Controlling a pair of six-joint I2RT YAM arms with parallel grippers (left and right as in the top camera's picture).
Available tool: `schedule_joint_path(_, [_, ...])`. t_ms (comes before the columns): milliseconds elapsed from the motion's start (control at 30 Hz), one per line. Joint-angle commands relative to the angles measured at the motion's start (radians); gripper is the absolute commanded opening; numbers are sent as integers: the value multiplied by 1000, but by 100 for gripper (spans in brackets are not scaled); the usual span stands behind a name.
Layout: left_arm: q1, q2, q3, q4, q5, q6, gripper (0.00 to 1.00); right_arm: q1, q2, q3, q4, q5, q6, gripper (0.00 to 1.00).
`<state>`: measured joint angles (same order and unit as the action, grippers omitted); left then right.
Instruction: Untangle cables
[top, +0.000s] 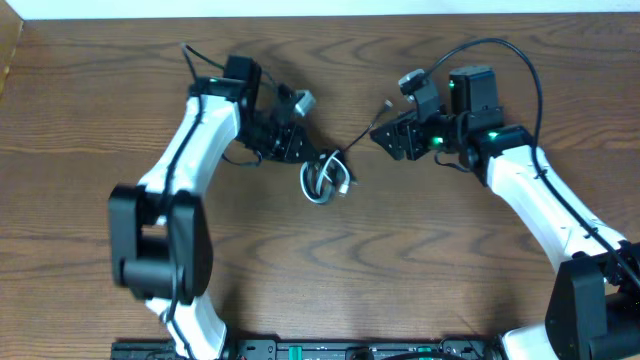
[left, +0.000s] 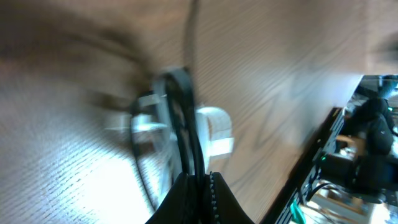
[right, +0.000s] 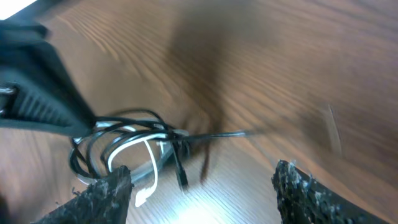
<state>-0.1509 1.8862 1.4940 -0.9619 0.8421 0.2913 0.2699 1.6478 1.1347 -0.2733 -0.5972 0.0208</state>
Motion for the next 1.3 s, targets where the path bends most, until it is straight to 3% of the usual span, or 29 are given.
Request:
schedule_joint_path(0, [1, -107, 31, 19, 51, -64, 8, 32, -7, 17, 50, -16, 121, 68])
schedule_joint_path(200, [1, -191, 31, 112, 52, -222, 8, 72, -8, 17, 131, -15, 330, 61])
schedule_joint_path(533, [1, -200, 31, 202, 52, -380, 8, 124, -8, 17, 184, 21, 502, 60])
schedule_joint_path(933, [-35, -200, 31, 290, 47, -595, 8, 147, -8, 17, 188, 23, 589, 54])
schedule_joint_path(1267, [-76, -199, 30, 321, 21, -670, 7, 178, -7, 17, 207, 34, 602, 52])
